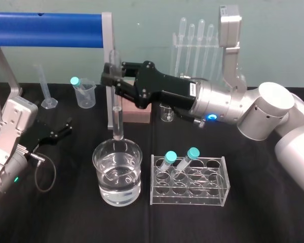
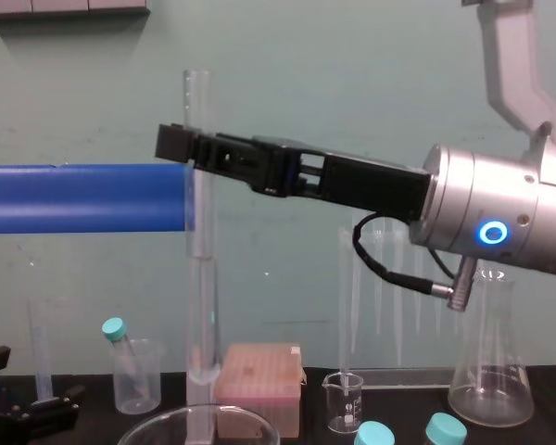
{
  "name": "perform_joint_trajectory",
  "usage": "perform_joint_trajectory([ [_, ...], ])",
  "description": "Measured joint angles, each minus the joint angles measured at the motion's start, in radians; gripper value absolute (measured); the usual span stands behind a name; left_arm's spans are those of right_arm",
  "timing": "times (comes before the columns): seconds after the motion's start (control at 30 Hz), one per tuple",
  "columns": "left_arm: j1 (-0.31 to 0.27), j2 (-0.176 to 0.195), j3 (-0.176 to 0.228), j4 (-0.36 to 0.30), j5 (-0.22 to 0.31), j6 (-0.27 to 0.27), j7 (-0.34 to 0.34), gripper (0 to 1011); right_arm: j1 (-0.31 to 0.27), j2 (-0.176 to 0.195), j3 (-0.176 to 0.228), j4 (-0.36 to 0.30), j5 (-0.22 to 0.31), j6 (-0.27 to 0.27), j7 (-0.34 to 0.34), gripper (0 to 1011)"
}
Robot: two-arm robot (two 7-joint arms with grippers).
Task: Hold the test tube with one hand and immerse one end into the beaker, then return it to the test tube rack.
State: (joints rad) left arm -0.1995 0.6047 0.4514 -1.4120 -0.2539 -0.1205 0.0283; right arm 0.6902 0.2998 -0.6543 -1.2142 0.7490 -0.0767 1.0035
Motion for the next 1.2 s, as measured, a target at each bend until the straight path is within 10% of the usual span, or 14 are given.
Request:
perform_joint_trajectory([
  [1.2, 0.000, 0.000, 0.000, 0.000, 0.000, 0.000, 0.000, 1000, 0.040, -0.037, -0.120, 0.178, -0.046, 0.019, 0.035, 234],
])
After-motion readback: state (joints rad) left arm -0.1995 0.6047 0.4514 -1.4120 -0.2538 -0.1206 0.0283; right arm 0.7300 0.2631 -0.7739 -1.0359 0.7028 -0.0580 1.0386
